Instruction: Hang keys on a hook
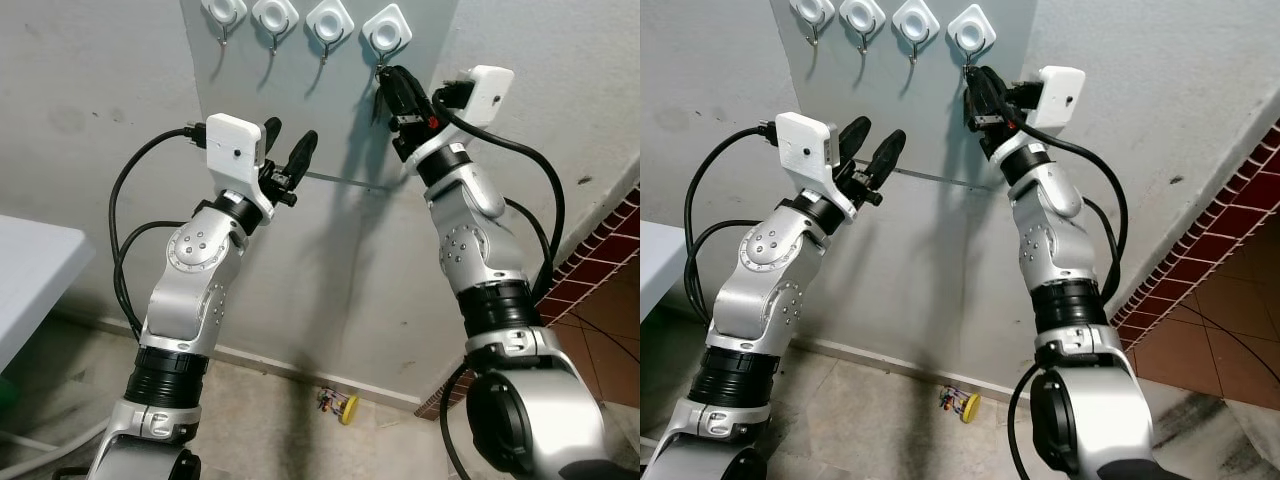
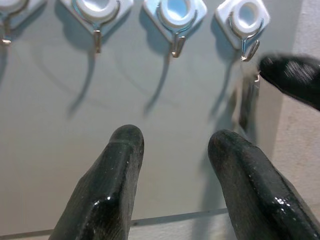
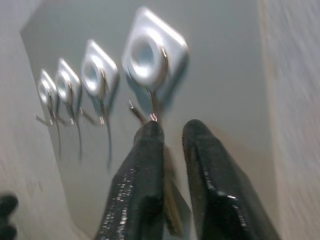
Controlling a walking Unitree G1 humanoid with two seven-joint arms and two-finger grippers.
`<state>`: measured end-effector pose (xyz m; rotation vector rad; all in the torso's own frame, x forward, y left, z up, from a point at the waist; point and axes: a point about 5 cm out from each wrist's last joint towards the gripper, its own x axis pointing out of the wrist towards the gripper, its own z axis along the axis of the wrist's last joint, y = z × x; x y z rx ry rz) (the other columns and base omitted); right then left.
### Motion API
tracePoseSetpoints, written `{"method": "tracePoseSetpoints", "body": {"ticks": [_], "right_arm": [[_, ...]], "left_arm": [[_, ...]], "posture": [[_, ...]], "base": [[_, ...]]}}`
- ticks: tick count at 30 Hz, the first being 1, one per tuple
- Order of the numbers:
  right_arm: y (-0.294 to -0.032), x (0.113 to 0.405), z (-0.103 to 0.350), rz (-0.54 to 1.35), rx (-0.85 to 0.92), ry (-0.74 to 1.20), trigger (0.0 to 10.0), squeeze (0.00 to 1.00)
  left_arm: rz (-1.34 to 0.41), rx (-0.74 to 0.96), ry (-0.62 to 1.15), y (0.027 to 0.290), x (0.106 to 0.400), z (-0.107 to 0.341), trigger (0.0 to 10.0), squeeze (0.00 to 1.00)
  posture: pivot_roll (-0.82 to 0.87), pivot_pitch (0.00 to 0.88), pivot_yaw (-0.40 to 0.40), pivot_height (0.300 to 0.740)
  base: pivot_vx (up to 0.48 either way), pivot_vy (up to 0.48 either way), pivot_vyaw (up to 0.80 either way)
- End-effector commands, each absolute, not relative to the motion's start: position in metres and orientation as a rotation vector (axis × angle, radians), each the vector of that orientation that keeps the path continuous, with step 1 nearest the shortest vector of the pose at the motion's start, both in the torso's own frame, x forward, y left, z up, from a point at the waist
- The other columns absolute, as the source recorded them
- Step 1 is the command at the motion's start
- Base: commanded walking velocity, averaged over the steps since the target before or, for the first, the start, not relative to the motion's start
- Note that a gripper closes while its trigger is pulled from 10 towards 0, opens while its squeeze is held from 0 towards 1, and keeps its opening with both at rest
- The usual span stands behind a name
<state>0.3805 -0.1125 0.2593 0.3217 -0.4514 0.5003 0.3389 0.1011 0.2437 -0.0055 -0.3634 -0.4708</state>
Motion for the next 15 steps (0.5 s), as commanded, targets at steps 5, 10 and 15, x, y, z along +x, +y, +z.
{"method": "tracePoseSetpoints", "body": {"ticks": [5, 10, 15], "right_arm": [[-0.124, 0.371, 0.245, 0.469, 0.299, -0.451, 10.0, 1.00], [-0.131, 0.360, 0.221, 0.420, 0.290, -0.402, 10.0, 1.00], [-0.142, 0.349, 0.192, 0.354, 0.260, -0.335, 10.0, 1.00]], "left_arm": [[-0.416, 0.022, -0.347, 0.103, 0.338, 0.233, 10.0, 0.00], [-0.357, -0.032, -0.293, 0.108, 0.341, 0.217, 10.0, 0.00], [-0.309, -0.105, -0.184, 0.120, 0.343, 0.189, 10.0, 0.00]], "posture": [[-0.01, 0.058, -0.060, 0.740], [-0.01, 0.047, -0.054, 0.740], [-0.02, 0.043, -0.048, 0.740]], "base": [[0.000, 0.000, 0.00], [0.000, 0.000, 0.00], [0.000, 0.000, 0.00]]}}
